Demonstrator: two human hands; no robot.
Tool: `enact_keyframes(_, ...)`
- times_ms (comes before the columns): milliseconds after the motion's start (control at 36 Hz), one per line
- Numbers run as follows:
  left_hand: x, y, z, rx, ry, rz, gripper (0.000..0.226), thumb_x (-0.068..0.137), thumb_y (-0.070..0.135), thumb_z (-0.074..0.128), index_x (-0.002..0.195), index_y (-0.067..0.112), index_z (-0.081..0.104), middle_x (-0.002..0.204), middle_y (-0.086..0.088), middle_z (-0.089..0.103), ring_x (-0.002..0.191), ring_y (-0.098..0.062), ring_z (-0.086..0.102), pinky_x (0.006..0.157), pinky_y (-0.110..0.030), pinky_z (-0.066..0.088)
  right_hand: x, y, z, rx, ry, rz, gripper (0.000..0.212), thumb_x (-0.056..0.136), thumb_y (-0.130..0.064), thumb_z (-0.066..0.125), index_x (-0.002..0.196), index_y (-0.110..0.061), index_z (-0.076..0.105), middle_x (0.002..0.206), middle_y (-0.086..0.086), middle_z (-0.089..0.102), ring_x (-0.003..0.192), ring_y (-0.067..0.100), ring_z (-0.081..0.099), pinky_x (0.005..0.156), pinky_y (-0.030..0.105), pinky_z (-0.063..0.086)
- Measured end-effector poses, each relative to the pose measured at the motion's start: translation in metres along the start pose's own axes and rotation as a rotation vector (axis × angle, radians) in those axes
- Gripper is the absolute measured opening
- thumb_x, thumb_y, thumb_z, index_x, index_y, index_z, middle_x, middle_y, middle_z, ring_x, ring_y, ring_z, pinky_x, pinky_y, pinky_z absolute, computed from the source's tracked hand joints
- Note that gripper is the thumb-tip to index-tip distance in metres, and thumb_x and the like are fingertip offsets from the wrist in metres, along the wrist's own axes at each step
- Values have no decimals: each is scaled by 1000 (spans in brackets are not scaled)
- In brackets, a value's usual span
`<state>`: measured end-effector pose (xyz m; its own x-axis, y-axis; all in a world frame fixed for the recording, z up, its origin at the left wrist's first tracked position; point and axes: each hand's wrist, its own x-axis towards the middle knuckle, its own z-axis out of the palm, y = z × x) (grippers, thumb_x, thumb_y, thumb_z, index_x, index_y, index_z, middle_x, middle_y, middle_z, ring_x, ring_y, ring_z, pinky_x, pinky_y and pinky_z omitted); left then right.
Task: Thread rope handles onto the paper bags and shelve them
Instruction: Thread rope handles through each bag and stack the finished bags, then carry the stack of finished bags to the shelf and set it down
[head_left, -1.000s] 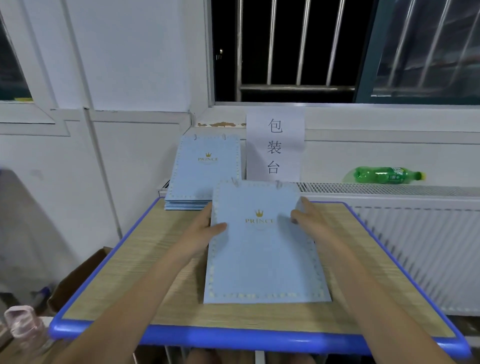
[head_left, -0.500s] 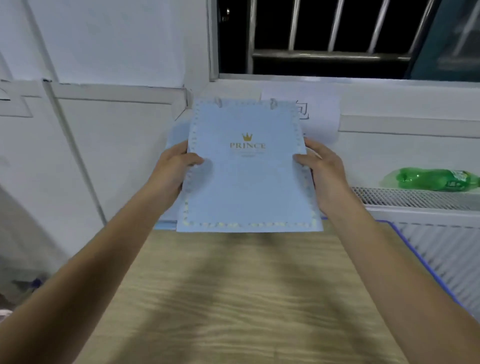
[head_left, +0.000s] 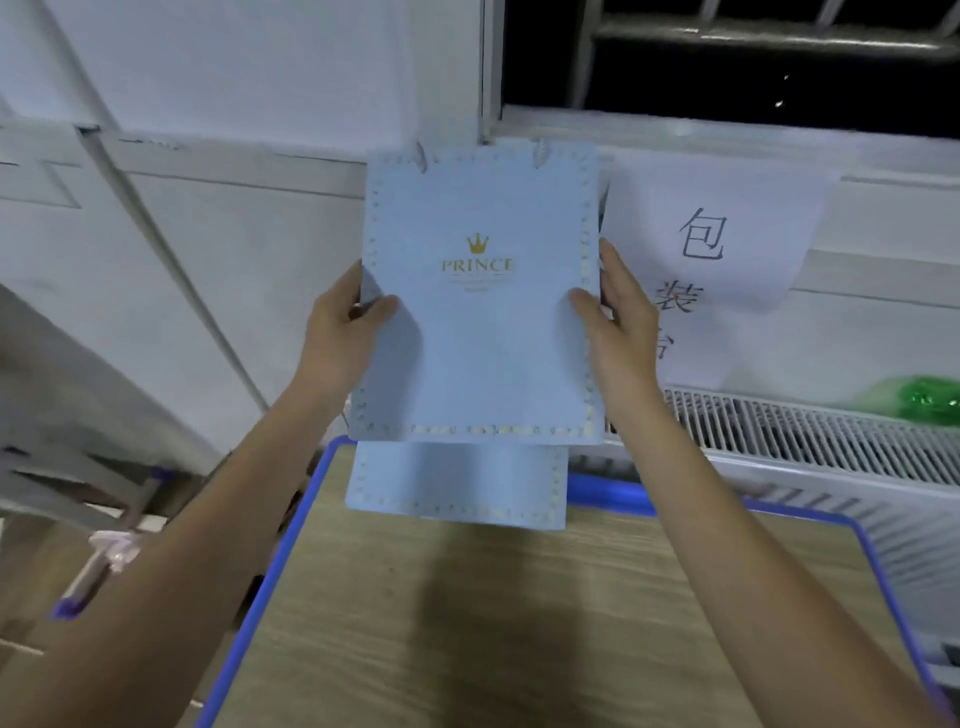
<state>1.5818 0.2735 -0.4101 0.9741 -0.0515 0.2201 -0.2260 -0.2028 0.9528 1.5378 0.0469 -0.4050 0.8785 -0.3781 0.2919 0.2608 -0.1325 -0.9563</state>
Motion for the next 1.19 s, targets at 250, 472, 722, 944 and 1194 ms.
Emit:
enact_keyframes(250, -23, -50, 13, 554, 96, -267, 61, 86, 35, 64, 140, 17, 45, 119, -24, 45, 111, -36, 48, 94, -38, 39, -43, 67, 6, -374, -32, 154, 51, 96, -18, 51, 145, -12, 36, 146, 8, 40, 132, 0, 29, 113, 31, 29)
enact_keyframes(472, -42, -116, -2, 51, -38, -590, 80, 70, 68, 68, 137, 32, 43, 130, -14, 51, 119, -34, 52, 100, -59, 42, -56, 42, 16, -161, -29, 491, 53, 99, -11, 44, 148, -15, 23, 131, 19, 51, 115, 33, 50, 92, 29, 42)
enact_keyframes(722, -40, -80, 4, -231, -99, -626, 34, 96, 11, 50, 128, 21, 47, 111, 2, 64, 101, -16, 61, 81, -27, 49, -61, 59, 23, 35, 1, 700, 53, 101, -21, 42, 149, -24, 19, 138, -6, 42, 121, 17, 45, 103, 34, 38)
enact_keyframes(944, -27, -94, 2, -173, -86, -808, 91, 63, 73, 65, 137, 25, 46, 125, 3, 61, 112, -18, 60, 100, -41, 46, -45, 70, 23, 53, 35, 875, 65, 86, -54, 53, 142, -32, 26, 139, -6, 43, 125, 23, 45, 107, 41, 34)
enact_keyframes(1194, -2, -81, -5, -114, -385, -690, 82, 63, 63, 61, 133, 20, 52, 117, 1, 67, 106, -20, 64, 96, -45, 49, -28, 75, 17, -34, -94, 869, 44, 95, -34, 52, 133, -23, 34, 133, 0, 50, 109, 14, 52, 98, 33, 43)
